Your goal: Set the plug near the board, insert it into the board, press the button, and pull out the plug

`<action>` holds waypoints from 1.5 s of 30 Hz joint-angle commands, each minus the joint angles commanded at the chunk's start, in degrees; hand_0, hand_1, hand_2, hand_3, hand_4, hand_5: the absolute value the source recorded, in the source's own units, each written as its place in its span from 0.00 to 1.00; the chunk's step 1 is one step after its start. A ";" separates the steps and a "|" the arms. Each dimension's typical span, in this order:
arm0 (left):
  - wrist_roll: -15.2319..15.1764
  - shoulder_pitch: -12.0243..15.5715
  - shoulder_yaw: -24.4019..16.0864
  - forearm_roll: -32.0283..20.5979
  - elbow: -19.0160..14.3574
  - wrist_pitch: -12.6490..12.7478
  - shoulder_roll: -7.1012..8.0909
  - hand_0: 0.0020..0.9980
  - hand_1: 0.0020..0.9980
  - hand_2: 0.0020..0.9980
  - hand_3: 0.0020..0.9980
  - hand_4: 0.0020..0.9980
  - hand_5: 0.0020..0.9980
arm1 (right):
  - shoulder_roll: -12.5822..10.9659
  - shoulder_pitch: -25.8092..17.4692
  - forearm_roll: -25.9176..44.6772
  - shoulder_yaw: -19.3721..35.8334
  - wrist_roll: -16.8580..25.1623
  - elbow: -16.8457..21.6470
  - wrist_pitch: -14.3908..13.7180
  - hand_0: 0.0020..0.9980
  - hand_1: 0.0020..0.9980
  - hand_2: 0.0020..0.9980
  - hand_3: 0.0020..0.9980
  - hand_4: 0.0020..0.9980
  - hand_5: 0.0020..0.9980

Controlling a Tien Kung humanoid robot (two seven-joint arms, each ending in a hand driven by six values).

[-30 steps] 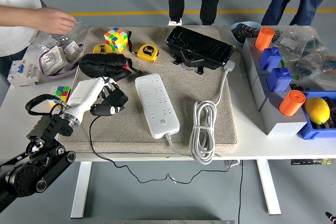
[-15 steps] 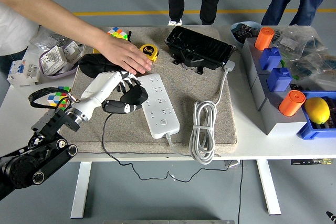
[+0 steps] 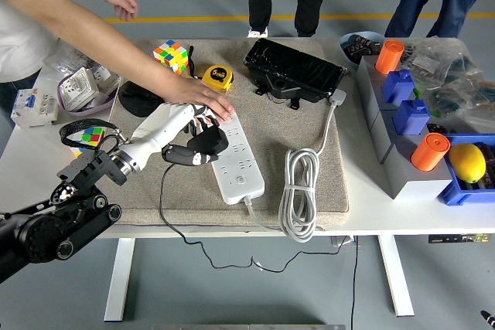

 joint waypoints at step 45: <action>0.73 -1.55 1.82 1.65 4.45 -0.10 -1.76 0.31 0.38 0.42 0.54 0.86 0.00 | 0.03 0.08 -0.68 0.42 -0.02 0.67 0.01 0.60 0.61 0.59 0.55 0.92 0.32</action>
